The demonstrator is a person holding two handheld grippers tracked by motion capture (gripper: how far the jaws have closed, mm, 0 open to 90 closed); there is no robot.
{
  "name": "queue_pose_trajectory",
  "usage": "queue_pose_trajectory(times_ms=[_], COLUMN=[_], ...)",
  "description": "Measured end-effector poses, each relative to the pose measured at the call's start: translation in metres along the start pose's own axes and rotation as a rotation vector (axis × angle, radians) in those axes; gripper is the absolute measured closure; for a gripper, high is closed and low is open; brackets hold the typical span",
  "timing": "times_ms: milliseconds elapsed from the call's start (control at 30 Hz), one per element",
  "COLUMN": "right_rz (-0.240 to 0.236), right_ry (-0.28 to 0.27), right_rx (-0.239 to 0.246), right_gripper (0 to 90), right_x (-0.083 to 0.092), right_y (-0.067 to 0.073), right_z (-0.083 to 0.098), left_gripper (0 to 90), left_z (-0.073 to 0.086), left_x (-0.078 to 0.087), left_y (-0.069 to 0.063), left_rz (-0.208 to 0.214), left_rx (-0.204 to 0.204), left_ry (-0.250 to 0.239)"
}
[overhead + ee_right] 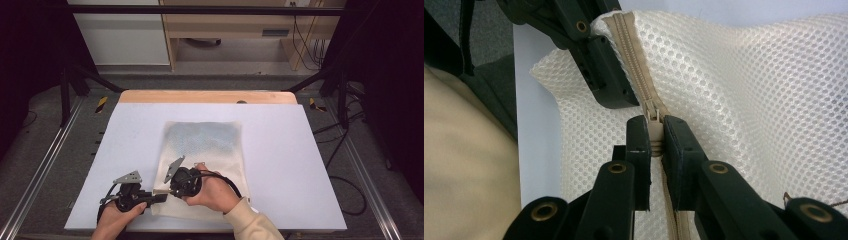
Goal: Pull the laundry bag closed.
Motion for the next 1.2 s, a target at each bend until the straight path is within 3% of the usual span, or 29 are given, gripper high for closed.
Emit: queue_pose_trajectory(times_ms=[700,900,1200], right_rz=[0.009,0.009,0.022], right_ry=[-0.011,-0.022,-0.026], right_rx=[-0.028,-0.042,-0.037], right_gripper=[82.2,82.1,82.1], right_x=[0.006,0.007,0.011], right_y=[-0.002,0.0,0.002], right_z=[0.013,0.016,0.022], left_gripper=[85.1,85.1,85.0], left_z=[0.001,0.001,0.002], left_x=[0.0,-0.002,-0.007], left_y=[-0.002,-0.006,-0.013], left_rz=[0.001,0.02,0.017], left_rx=[-0.007,-0.002,-0.035], left_ry=[0.007,0.005,0.014])
Point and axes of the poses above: each handheld gripper's, and its own axes: x roughly backward along the jaws, z roughly out of its underside, y roughly to its left, the point moved 6 cm from there along -x, roughly forward along the jaws, and after that the axes turned 15 degrees about -z, right-handed, at the moved point
